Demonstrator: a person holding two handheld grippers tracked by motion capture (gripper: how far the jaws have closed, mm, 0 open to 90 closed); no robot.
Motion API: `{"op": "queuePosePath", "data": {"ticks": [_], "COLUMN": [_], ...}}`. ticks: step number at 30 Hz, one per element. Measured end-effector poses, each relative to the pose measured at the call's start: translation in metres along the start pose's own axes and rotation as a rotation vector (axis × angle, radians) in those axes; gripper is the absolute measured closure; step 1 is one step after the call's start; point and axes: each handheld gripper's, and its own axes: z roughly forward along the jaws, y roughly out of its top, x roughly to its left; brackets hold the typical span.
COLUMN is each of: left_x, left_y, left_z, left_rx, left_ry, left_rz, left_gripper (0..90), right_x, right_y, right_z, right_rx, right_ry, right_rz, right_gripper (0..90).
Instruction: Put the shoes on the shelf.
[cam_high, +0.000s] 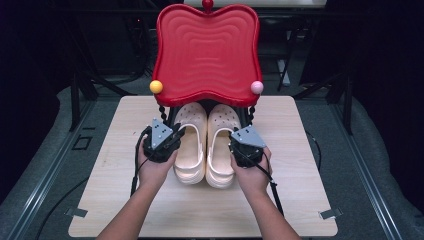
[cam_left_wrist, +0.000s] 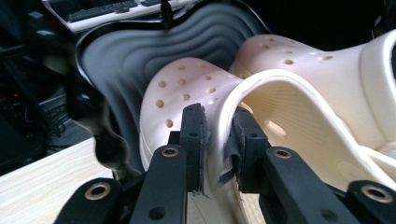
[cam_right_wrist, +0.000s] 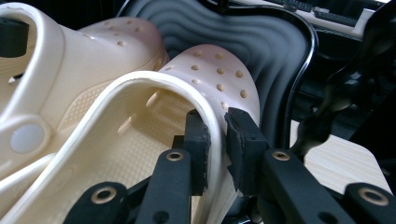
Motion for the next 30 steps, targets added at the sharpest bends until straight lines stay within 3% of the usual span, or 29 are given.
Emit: {"op": "queuePosePath", "data": {"ticks": [2,3,4,9,15,20,22,27,30], "left_x": [-0.003,-0.005,-0.005,-0.004,0.001,0.000,-0.001,-0.002,-0.005], "left_y": [-0.005,-0.006,-0.007,-0.006,-0.008,-0.011,-0.013,-0.012,-0.010], "left_z": [0.001,0.000,-0.001,-0.001,-0.001,-0.004,-0.003,0.000,0.002], "left_rx": [-0.001,-0.009,-0.010,0.002,0.013,0.019,0.027,0.027,0.021], "left_ry": [-0.007,0.010,0.011,0.016,-0.018,-0.030,-0.020,0.011,0.031], "left_rz": [0.003,0.011,-0.002,-0.032,-0.133,-0.150,-0.137,-0.137,-0.106], "left_gripper": [75.8,75.8,75.7,70.6,59.4,56.9,57.2,63.0,68.1], "right_x": [0.002,0.003,0.004,0.000,-0.001,0.003,0.003,0.005,0.009], "right_y": [-0.005,-0.006,-0.007,-0.007,-0.007,-0.007,-0.008,-0.008,-0.007], "right_z": [0.002,0.002,0.001,0.001,0.000,-0.002,-0.002,0.001,0.003], "right_rx": [0.004,-0.008,-0.012,-0.008,0.005,0.000,-0.001,-0.006,-0.018], "right_ry": [0.004,0.006,-0.008,0.015,0.050,0.052,0.055,0.020,-0.012], "right_rz": [-0.005,-0.006,-0.012,0.006,0.022,0.004,-0.001,-0.020,-0.031], "right_gripper": [76.8,76.8,76.7,72.3,67.5,65.1,64.5,70.5,75.3]}}
